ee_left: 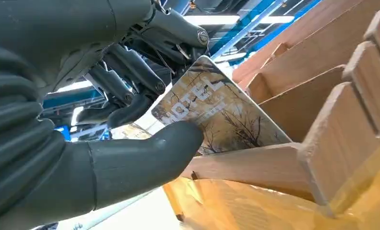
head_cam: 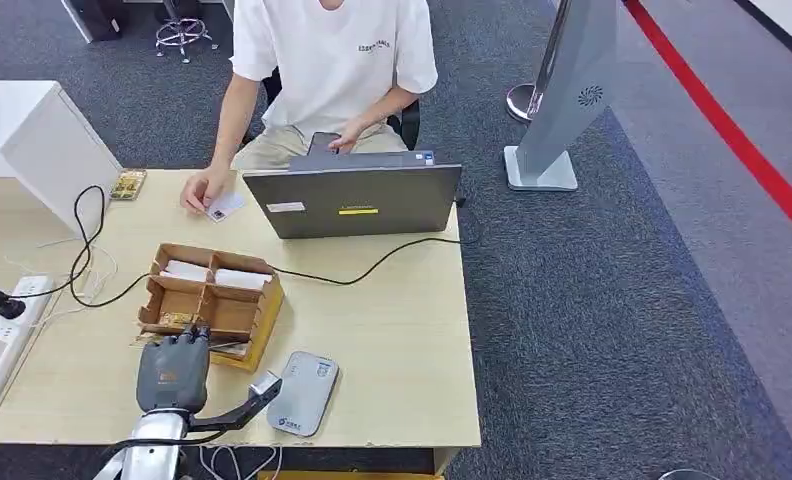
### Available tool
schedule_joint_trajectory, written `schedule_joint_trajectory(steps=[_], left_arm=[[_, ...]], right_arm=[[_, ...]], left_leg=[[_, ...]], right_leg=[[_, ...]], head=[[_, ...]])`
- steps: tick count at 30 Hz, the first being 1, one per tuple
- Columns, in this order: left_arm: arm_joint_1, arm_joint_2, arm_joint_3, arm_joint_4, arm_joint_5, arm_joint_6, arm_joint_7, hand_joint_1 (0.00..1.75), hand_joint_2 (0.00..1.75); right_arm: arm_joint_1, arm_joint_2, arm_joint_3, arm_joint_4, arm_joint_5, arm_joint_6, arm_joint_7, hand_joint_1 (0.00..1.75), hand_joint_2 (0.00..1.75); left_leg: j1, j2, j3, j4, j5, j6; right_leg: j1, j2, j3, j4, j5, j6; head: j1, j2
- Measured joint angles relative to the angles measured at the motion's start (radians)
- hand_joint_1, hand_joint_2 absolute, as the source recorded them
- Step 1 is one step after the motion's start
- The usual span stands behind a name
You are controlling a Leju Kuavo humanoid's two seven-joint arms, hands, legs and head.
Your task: Pass the card to the sensor for recognition and then transmit it.
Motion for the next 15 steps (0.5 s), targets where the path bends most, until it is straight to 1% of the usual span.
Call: schedule_joint_trajectory(steps=[2,5,7,13,15], left_arm=[[0.001,0.000,0.001,0.000,0.000,-0.001,0.010,1.75,1.75],[0.000,0.004,0.001,-0.005,0.000,-0.016,0.043,1.75,1.75],[0.001,0.009,0.001,-0.019,0.000,-0.033,0.048,1.75,1.75],[0.002,0.017,0.001,-0.041,0.000,-0.043,0.051,1.75,1.75],[0.002,0.018,0.001,-0.053,0.000,-0.071,0.051,1.75,1.75]], right_arm=[[0.000,0.000,-0.003,0.000,0.001,0.000,0.000,0.00,1.75],[0.000,0.000,-0.008,0.000,0.009,0.000,0.000,0.00,1.75],[0.000,0.000,-0.013,0.000,0.010,0.000,0.000,0.00,1.75],[-0.001,0.000,-0.017,0.000,0.011,0.000,0.000,0.00,1.75],[-0.001,0.000,-0.019,0.000,0.013,0.000,0.000,0.00,1.75]], left_leg=[[0.000,0.000,0.000,0.000,0.000,0.000],[0.000,0.000,0.000,0.000,0.000,0.000],[0.000,0.000,0.000,0.000,0.000,0.000],[0.000,0.000,0.000,0.000,0.000,0.000],[0.000,0.000,0.000,0.000,0.000,0.000]], right_leg=[[0.000,0.000,0.000,0.000,0.000,0.000],[0.000,0.000,0.000,0.000,0.000,0.000],[0.000,0.000,0.000,0.000,0.000,0.000],[0.000,0.000,0.000,0.000,0.000,0.000],[0.000,0.000,0.000,0.000,0.000,0.000]], head=[[0.000,0.000],[0.000,0.000],[0.000,0.000],[0.000,0.000],[0.000,0.000]])
